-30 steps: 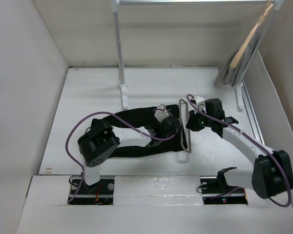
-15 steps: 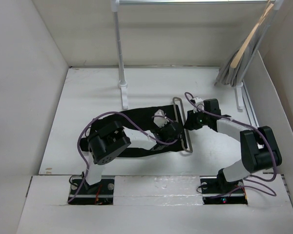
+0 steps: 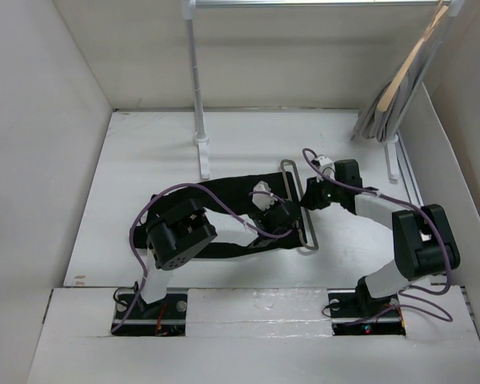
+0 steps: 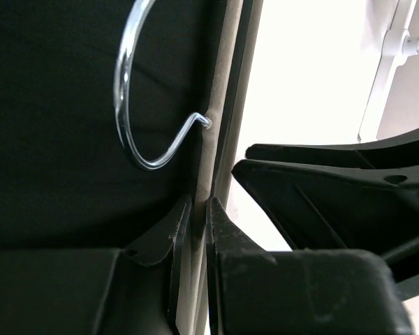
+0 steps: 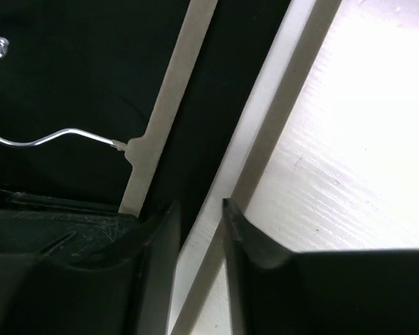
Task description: Place the trousers on the hanger
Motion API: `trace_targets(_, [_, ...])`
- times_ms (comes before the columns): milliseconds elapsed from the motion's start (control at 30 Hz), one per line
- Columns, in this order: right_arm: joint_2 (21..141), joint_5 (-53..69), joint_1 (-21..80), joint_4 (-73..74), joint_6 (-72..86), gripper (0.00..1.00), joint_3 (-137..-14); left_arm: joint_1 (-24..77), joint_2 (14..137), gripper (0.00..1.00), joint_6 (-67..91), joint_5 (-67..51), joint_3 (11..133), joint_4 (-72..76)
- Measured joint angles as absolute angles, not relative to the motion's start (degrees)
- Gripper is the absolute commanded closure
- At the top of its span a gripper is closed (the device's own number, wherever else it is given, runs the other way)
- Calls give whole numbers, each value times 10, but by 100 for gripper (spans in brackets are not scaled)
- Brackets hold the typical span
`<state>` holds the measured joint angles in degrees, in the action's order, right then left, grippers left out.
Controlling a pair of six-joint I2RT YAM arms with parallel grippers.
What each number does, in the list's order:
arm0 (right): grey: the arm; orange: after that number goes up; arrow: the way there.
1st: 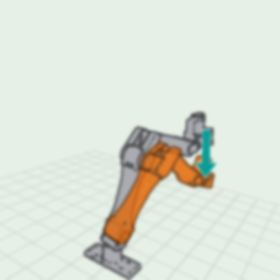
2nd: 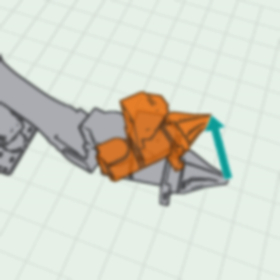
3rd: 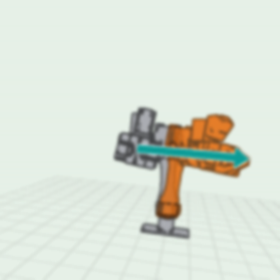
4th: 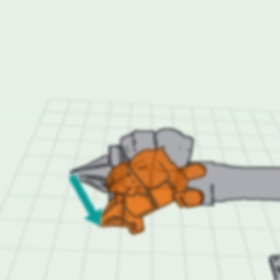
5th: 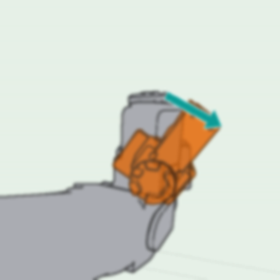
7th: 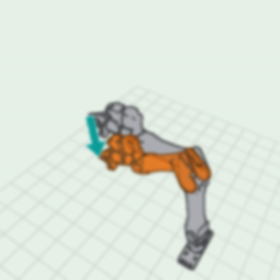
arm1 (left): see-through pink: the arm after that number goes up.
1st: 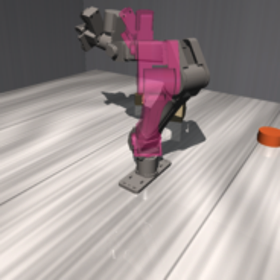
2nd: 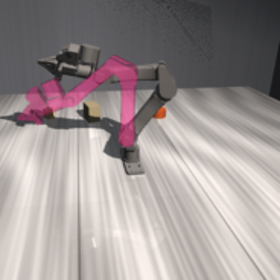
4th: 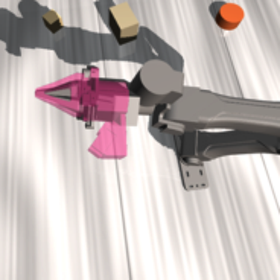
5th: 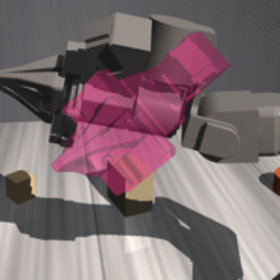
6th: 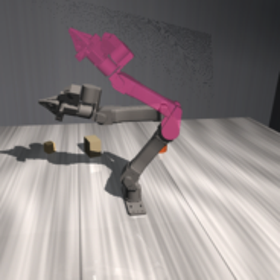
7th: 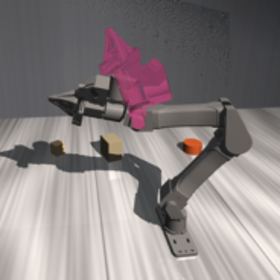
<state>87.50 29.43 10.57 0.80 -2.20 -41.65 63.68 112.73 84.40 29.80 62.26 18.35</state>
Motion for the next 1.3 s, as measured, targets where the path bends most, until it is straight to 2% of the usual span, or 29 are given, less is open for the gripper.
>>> trace_targets(233, [893, 296, 112, -1, -14, 64, -416, 637, 1127, 100, 844, 297, 623, 181])
trace_targets(267, [897, 295, 114, -2, -12, 56, -416, 637, 1127, 100, 844, 296, 623, 181])
trace_targets(300, [898, 293, 116, -3, -8, 54, -414, 637, 1127, 100, 844, 295, 623, 181])
trace_targets(533, [914, 301, 121, -29, 16, 53, -408, 637, 1128, 100, 843, 289, 623, 182])
trace_targets(633, [920, 309, 121, -61, 34, 63, -395, 637, 1128, 100, 841, 289, 622, 181])
trace_targets(700, [924, 317, 120, -90, 53, 86, -388, 637, 1128, 100, 839, 289, 622, 181])
trace_targets(733, [929, 318, 120, -91, 53, 86, -383, 637, 1128, 100, 839, 289, 622, 181])
trace_targets(767, [931, 320, 120, -100, 57, 97, -380, 637, 1128, 100, 838, 289, 620, 182])
trace_targets(800, [931, 320, 120, -109, 65, 100, -375, 637, 1127, 100, 837, 290, 618, 182])
trace_targets(967, [914, 317, 116, -120, 89, 100, -356, 636, 1126, 100, 835, 290, 602, 183])
trace_targets(1300, [825, 314, 61, -40, 70, 100, -385, 622, 1074, 100, 809, 292, 557, 174])
